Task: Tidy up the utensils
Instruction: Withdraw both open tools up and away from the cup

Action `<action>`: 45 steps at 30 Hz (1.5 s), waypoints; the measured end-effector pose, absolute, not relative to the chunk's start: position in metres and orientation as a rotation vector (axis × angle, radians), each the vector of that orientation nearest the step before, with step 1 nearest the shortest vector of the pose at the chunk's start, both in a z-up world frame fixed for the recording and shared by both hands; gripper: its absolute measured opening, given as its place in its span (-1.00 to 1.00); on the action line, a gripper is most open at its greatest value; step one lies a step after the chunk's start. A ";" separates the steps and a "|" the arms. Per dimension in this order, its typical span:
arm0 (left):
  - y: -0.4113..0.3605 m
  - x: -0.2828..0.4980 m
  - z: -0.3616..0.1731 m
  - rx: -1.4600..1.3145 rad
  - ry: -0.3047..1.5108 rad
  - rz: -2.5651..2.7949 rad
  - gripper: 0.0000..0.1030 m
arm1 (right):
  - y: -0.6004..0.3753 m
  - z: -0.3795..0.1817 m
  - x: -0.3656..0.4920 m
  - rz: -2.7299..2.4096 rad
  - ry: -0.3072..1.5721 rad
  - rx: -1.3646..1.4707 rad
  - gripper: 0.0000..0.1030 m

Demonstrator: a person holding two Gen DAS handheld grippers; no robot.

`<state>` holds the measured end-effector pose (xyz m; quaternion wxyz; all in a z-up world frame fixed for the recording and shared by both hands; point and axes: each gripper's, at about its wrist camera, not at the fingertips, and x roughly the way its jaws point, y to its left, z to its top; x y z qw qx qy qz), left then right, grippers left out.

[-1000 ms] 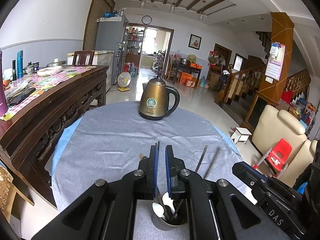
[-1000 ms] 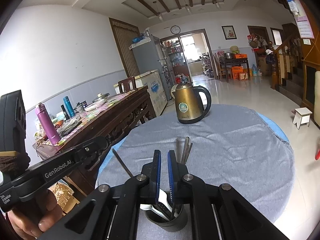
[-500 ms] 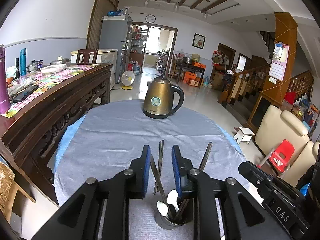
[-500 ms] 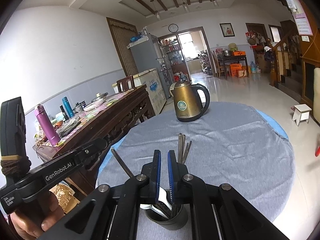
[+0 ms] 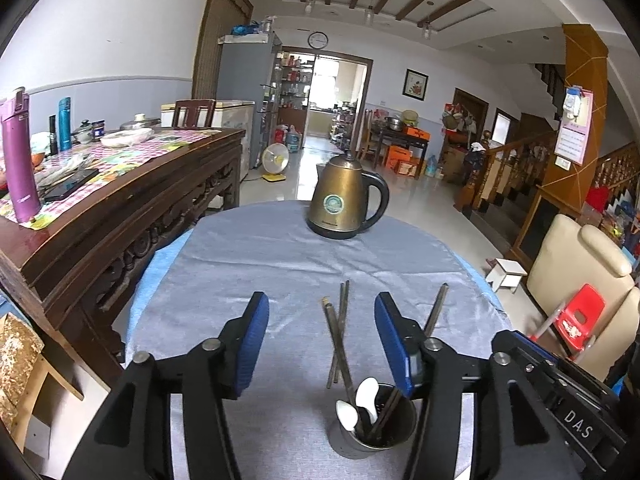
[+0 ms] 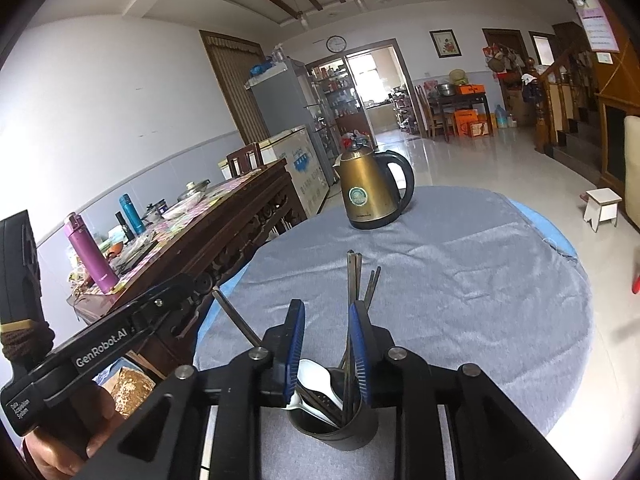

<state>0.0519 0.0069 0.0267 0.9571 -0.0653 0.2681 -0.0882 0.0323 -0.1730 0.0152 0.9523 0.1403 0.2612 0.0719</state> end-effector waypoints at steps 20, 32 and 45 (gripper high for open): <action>0.035 0.043 0.013 -0.069 0.525 -0.016 0.26 | -0.189 -0.004 0.037 0.114 0.597 0.327 -0.50; 0.051 0.045 -0.005 -0.048 0.557 0.050 0.28 | -0.200 -0.017 0.039 0.083 0.634 0.357 -0.50; 0.058 0.047 -0.020 -0.043 0.598 0.071 0.28 | -0.199 -0.023 0.043 0.079 0.656 0.368 -0.50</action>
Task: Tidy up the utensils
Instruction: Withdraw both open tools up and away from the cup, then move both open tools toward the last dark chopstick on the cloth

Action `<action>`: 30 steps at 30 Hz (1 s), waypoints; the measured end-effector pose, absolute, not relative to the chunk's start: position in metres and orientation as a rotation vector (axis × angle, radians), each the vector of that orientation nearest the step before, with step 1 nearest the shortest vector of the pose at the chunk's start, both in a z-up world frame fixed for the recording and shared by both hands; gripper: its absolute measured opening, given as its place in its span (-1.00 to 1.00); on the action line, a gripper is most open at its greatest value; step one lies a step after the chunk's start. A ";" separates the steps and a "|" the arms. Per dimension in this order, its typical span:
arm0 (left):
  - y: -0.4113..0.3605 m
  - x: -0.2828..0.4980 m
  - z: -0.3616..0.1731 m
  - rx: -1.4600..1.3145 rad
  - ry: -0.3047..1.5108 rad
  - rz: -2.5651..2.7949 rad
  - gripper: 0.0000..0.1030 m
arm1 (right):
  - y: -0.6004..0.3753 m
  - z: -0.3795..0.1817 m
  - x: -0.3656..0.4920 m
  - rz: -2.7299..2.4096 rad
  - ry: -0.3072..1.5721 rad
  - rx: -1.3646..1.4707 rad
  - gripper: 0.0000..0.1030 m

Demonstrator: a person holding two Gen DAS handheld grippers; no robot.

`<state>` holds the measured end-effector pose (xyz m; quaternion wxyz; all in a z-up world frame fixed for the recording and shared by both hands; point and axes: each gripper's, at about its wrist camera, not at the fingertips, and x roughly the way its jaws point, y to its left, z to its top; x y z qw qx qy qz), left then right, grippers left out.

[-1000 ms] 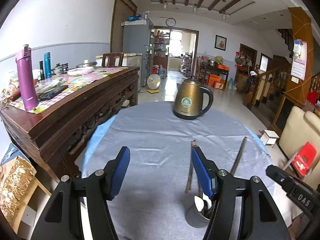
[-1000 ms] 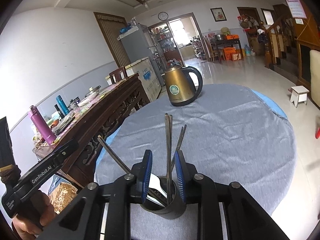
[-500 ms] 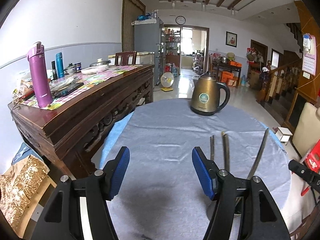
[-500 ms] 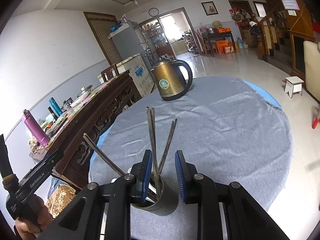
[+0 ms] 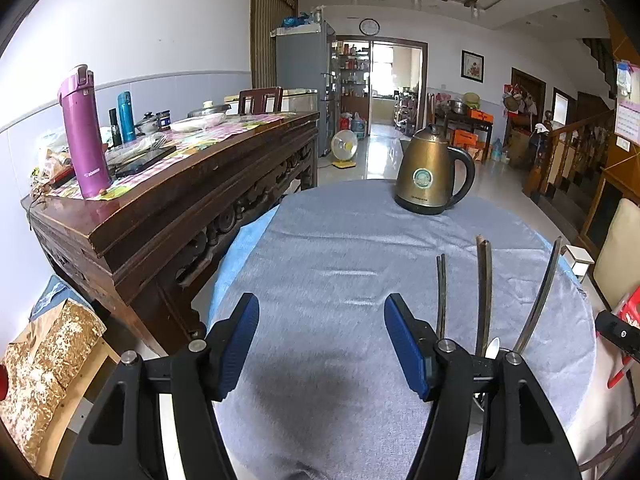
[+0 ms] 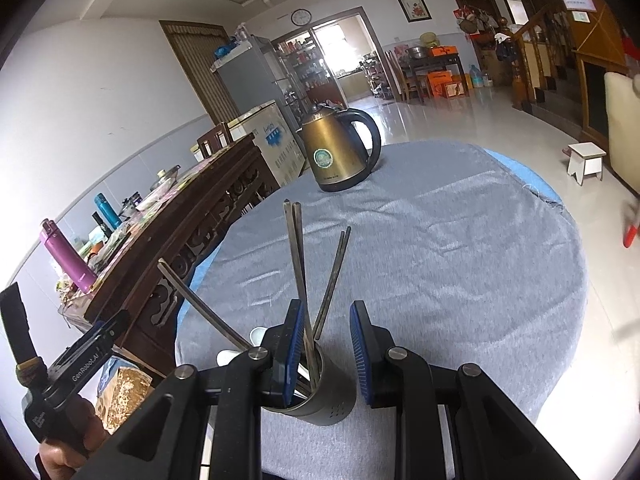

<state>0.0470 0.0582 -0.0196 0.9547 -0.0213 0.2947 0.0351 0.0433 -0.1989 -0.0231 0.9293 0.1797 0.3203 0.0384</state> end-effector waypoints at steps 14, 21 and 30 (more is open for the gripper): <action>0.066 0.056 -0.034 -0.053 0.642 0.086 0.28 | -0.195 -0.032 0.048 0.079 0.678 0.363 -0.50; 0.072 0.072 -0.053 -0.060 0.687 0.097 0.28 | -0.197 -0.045 0.063 0.061 0.715 0.365 -0.50; 0.077 0.100 -0.084 -0.056 0.765 0.118 0.28 | -0.213 -0.071 0.085 0.016 0.773 0.404 -0.50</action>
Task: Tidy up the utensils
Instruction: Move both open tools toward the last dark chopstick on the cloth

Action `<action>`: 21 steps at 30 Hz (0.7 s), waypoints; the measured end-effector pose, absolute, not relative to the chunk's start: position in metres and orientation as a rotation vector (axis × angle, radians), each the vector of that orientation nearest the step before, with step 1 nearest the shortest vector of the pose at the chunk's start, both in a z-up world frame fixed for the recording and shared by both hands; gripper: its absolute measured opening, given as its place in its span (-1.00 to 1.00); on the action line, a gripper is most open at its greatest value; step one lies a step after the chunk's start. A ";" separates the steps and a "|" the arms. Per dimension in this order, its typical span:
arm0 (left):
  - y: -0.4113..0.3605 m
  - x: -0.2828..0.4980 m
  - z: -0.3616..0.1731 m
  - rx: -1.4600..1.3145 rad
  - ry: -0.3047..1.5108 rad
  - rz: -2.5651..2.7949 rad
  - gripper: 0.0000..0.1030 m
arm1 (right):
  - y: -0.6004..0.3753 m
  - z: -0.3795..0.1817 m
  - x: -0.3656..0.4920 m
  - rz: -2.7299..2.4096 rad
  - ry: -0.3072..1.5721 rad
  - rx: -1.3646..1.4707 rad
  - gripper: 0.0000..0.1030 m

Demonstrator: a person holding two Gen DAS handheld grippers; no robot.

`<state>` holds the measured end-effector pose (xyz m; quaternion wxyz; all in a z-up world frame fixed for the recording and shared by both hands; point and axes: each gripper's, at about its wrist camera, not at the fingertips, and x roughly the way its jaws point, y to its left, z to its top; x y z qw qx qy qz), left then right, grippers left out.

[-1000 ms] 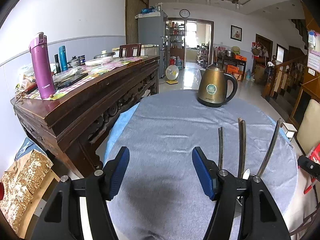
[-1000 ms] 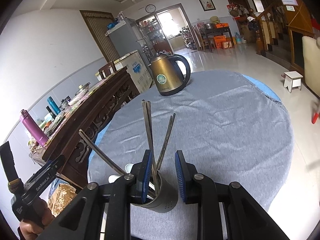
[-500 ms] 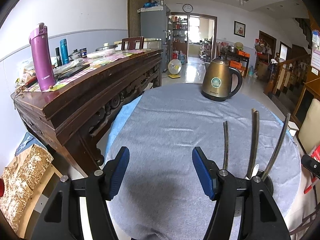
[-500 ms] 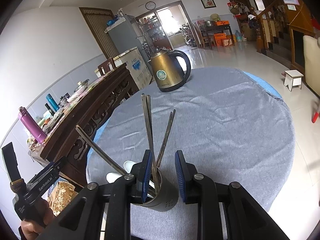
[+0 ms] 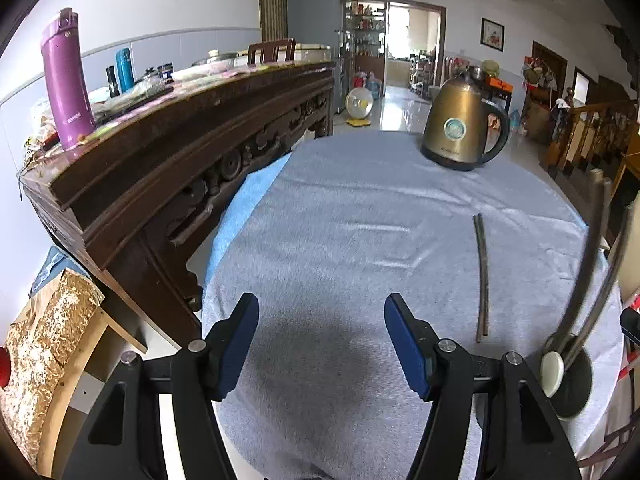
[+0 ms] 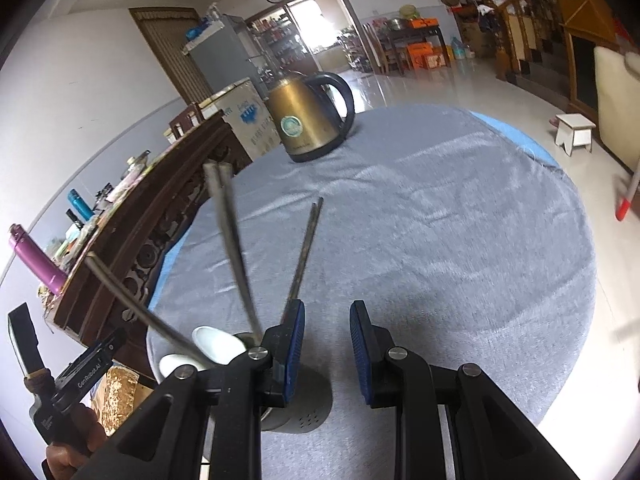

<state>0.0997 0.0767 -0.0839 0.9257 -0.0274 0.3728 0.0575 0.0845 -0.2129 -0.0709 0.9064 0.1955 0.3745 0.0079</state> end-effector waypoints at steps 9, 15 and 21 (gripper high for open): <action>0.078 0.125 -0.104 -0.045 0.824 0.140 0.28 | -0.223 -0.093 0.110 -0.002 0.835 0.424 -0.50; 0.078 0.141 -0.113 -0.032 0.850 0.151 0.28 | -0.231 -0.105 0.126 -0.013 0.867 0.446 -0.50; 0.077 0.155 -0.121 -0.017 0.875 0.154 0.28 | -0.236 -0.112 0.142 -0.016 0.894 0.454 -0.50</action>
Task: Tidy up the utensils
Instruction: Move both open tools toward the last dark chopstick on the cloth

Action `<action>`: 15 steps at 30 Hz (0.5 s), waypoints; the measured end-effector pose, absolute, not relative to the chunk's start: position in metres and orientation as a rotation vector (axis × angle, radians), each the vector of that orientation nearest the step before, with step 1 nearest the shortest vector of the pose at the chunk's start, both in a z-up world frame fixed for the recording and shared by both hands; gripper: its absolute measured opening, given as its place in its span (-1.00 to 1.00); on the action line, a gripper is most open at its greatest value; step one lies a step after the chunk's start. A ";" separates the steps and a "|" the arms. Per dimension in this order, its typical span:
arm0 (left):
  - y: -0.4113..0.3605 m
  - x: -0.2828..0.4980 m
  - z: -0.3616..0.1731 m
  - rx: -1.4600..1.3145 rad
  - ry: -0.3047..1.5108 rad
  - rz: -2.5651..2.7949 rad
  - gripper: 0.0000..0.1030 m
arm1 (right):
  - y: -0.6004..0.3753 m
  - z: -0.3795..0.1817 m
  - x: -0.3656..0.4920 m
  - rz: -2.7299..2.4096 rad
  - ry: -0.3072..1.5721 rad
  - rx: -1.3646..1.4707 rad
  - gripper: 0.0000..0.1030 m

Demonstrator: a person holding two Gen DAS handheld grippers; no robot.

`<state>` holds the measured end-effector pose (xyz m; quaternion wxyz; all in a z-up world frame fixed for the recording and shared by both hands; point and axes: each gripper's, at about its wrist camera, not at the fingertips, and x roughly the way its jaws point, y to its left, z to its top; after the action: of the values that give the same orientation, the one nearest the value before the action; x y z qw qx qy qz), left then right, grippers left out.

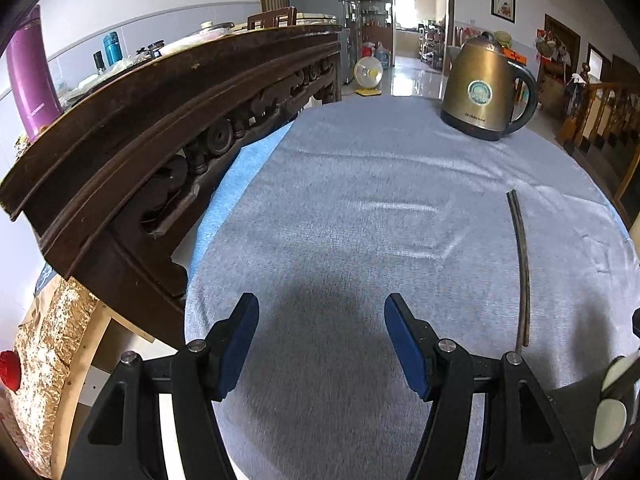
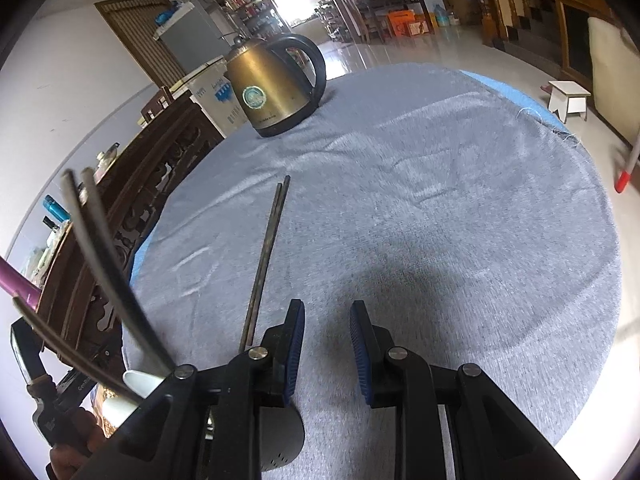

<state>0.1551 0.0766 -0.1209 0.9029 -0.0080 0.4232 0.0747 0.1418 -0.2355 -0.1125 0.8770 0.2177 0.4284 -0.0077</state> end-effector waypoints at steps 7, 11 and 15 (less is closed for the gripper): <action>0.074 0.174 -0.130 0.000 0.902 0.155 0.28 | -0.238 -0.122 0.159 -0.024 0.922 0.454 -0.50; 0.073 0.187 -0.134 0.010 0.916 0.155 0.28 | -0.239 -0.127 0.173 -0.023 0.942 0.442 -0.50; 0.073 0.202 -0.138 0.012 0.926 0.155 0.28 | -0.240 -0.129 0.192 -0.023 0.953 0.429 -0.50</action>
<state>0.2023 0.0727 -0.1377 0.8919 0.0056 0.4460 0.0746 0.1922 -0.2397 -0.1291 0.8665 0.2048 0.4550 -0.0108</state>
